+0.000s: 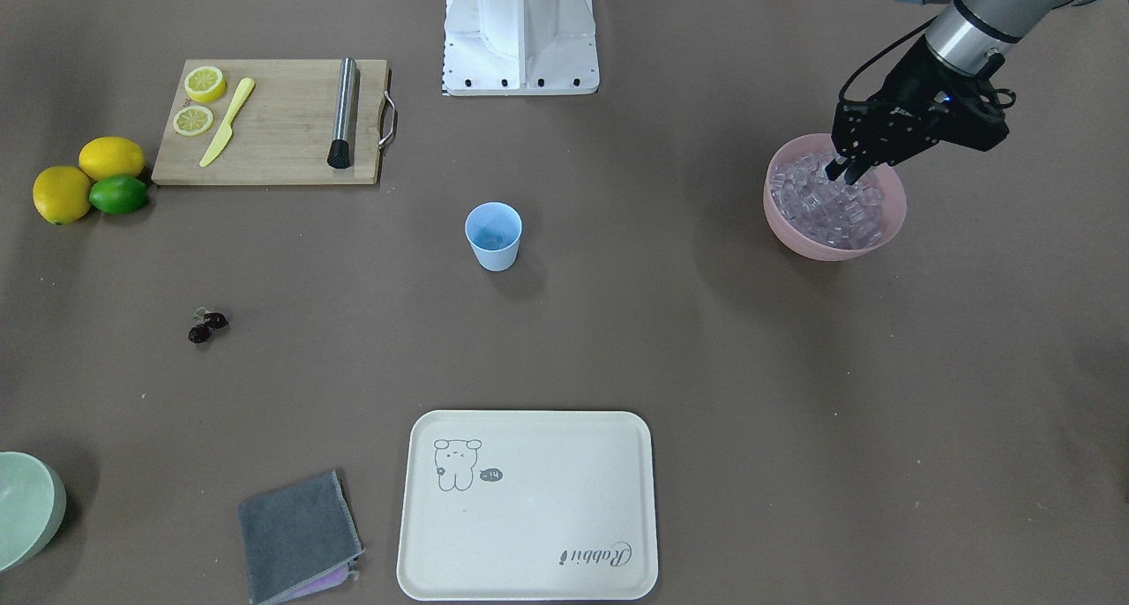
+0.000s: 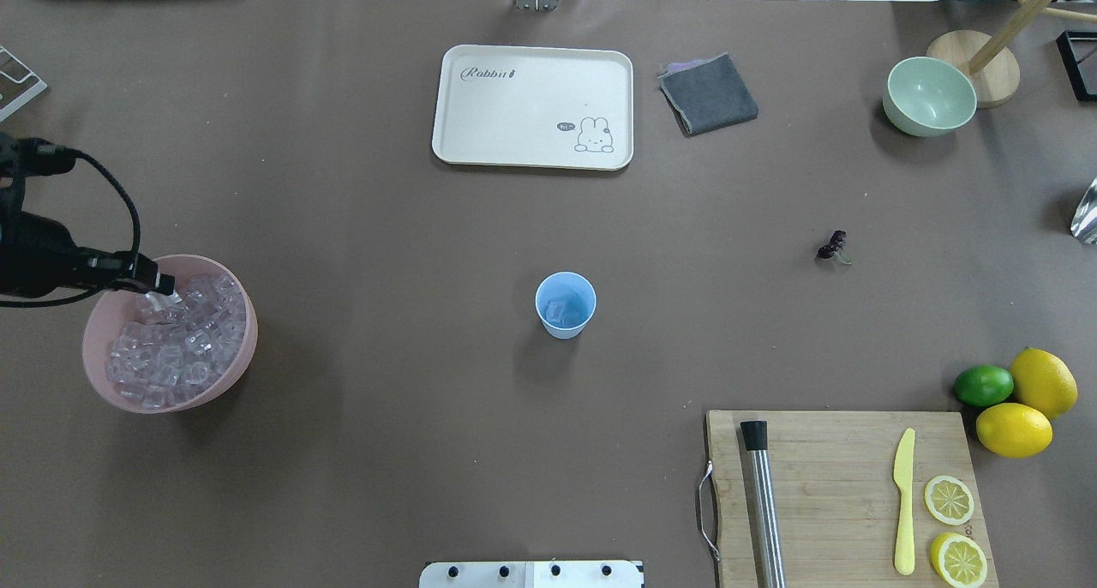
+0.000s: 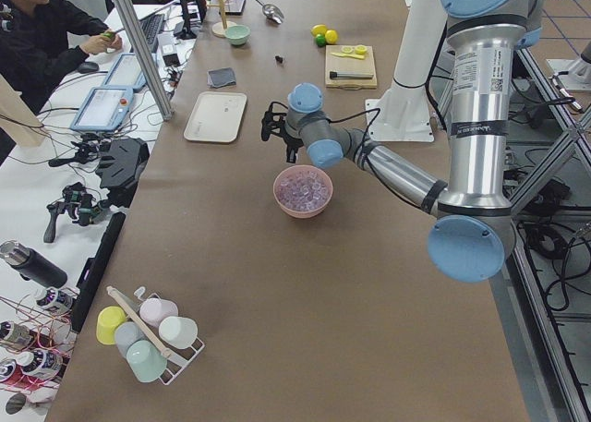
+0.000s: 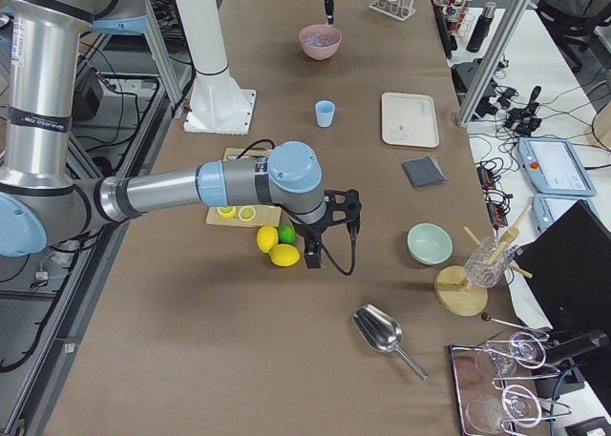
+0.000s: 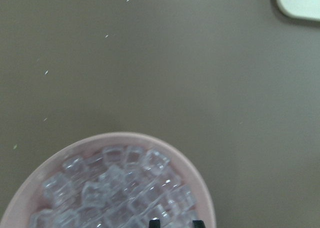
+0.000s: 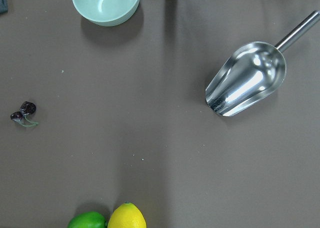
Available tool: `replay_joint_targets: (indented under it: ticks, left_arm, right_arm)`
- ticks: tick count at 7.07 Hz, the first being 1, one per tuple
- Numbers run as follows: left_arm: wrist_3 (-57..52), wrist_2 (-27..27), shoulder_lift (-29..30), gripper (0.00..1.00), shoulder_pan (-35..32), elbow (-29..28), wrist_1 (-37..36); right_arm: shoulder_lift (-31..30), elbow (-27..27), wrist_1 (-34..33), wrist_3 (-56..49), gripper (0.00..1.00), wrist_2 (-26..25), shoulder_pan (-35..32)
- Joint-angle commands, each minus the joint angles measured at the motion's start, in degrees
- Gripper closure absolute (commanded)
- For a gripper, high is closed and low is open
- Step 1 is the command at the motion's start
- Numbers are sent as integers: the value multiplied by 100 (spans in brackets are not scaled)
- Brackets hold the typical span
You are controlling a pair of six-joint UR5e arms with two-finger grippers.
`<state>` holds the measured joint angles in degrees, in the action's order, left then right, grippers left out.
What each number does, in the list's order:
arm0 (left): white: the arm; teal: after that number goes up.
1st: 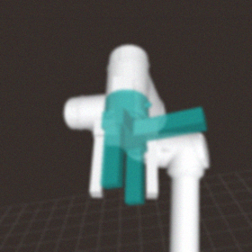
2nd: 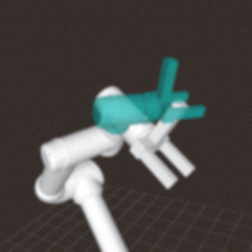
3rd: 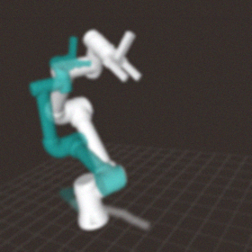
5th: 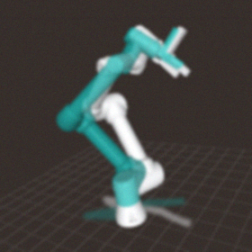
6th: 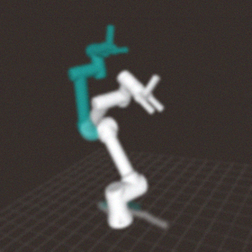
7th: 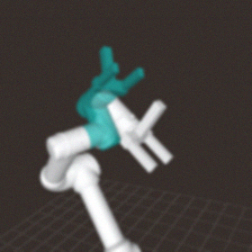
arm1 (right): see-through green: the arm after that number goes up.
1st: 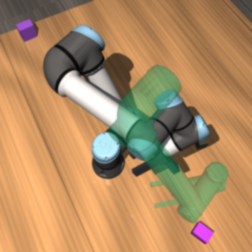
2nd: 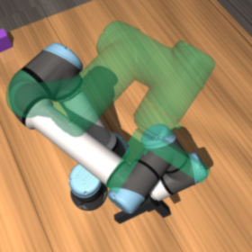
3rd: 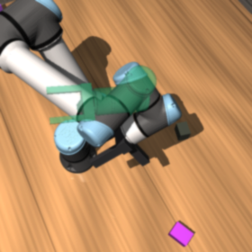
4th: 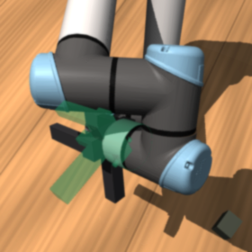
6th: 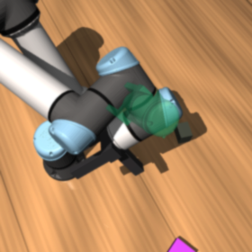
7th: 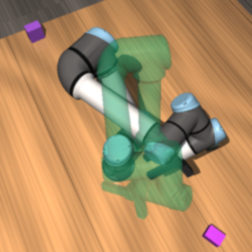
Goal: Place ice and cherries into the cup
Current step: 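Lift the ice cube with the left gripper and carry it over the blue cup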
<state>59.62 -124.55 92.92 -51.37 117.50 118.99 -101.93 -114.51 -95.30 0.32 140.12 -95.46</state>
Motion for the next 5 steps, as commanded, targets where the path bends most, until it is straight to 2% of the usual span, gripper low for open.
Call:
replay_joint_targets:
  ticks: [1, 2, 4, 5]
  left_arm:
    - [764, -8, 1877, 100, 135, -332, -880]
    - [1266, 279, 2496, 100, 667, -438, -1077]
    - [1350, 1962, 3053, 100, 1889, -840, -1036]
    - [1577, 2431, 3335, 100, 2234, -1200, -966]
  right_arm:
    - [-20, 16, -6, -67, 0, 7, 1]
    - [-20, 43, -6, -76, 0, -2, 1]
    - [-20, 43, -6, -76, 0, 7, 1]
    - [-11, 43, -6, -76, 0, 7, 1]
